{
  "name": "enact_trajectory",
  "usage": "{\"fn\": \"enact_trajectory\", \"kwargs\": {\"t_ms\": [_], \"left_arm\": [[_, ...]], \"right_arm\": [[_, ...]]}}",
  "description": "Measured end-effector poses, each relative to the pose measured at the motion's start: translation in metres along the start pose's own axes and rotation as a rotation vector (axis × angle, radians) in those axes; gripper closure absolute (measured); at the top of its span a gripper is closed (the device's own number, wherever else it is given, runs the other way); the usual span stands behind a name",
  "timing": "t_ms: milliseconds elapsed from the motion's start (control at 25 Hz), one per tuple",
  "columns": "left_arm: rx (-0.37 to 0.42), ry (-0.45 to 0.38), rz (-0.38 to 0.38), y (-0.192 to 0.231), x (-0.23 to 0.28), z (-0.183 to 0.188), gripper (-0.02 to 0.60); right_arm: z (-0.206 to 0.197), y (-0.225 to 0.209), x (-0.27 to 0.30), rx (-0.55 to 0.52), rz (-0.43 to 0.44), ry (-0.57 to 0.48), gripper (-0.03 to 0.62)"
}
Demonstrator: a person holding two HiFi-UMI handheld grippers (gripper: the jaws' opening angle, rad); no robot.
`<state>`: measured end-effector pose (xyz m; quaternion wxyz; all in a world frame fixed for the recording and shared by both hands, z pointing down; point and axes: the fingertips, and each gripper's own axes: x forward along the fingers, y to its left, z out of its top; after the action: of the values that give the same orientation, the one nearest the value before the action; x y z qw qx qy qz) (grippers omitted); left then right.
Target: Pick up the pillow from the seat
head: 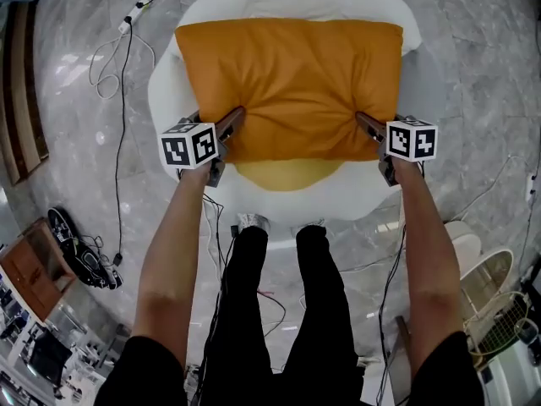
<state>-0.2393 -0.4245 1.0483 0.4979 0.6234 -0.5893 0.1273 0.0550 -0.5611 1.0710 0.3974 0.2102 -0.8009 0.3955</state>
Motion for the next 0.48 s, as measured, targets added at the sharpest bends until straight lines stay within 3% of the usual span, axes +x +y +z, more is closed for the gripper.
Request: {"fn": "enact_trajectory", "kwargs": {"t_ms": [280, 480], "left_arm": [[0.036, -0.05, -0.015, -0.05, -0.074, 0.024, 0.301], [0.1, -0.116, -0.007, -0.092, -0.152, 0.065, 0.302]], "right_arm": [[0.013, 0.045, -0.083, 0.015, -0.035, -0.096, 0.387], [0.036, 0.096, -0.158, 0.011, -0.052, -0.197, 0.388]]}}
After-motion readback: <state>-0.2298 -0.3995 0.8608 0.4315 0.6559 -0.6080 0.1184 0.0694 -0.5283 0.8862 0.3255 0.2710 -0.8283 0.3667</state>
